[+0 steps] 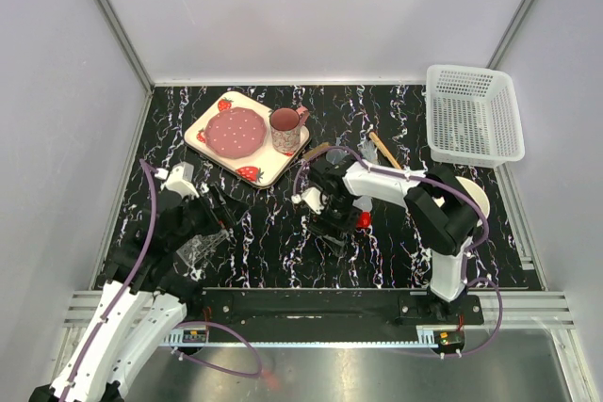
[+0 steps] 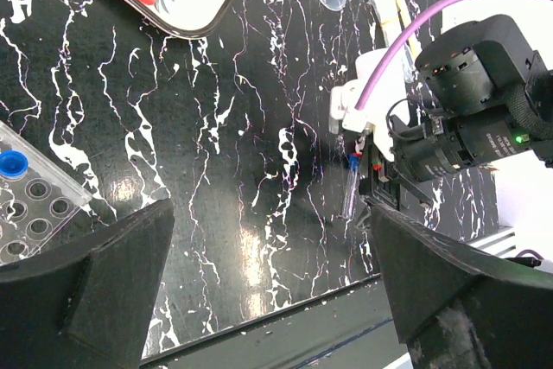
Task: Organize the chemistry lab equipment
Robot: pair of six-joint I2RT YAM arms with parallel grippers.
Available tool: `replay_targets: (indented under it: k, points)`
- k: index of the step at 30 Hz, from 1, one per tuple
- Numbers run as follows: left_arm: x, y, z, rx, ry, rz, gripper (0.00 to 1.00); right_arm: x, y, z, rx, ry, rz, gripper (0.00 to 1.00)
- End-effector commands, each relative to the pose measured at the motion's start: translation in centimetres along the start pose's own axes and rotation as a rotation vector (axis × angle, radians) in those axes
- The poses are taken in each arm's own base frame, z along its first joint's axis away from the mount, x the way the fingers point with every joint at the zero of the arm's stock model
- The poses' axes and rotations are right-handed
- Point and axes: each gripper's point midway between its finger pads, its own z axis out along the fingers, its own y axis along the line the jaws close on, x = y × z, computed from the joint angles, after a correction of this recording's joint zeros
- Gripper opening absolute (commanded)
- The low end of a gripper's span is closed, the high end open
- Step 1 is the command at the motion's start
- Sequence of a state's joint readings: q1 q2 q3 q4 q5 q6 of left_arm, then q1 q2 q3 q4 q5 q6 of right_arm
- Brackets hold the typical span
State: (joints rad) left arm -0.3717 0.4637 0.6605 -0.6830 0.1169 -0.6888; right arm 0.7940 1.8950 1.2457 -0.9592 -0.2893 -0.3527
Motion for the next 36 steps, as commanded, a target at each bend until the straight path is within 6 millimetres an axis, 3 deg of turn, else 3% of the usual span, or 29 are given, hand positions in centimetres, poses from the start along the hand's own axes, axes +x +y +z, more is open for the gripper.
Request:
replay_targets:
  k: [1,13,19,28,36]
  points:
    - [-1.5,-0.7,-0.8,0.017,-0.06,0.013,0.99,-2.5,-1.4,0.1,0.07,-0.053,0.008,0.86]
    - [-1.3,-0.3,-1.2,-0.003,-0.062,0.01,0.99,-5.7,-1.3,-0.1,0.062,-0.113,-0.008,0.82]
    - [-1.4,-0.3,-1.2,-0.004,-0.064,0.011,0.99,-4.6,-0.4,0.7,0.054,-0.08,-0.03,0.72]
    - [-1.6,-0.7,-1.4,0.01,-0.069,-0.002,0.99,-1.6,-1.2,0.6,0.138,-0.052,-0.046,0.53]
    - [-1.1,-1.3,-0.8,0.055,-0.053,-0.035,0.99,-1.4,-2.1,0.8,0.183,-0.054,-0.061,0.33]
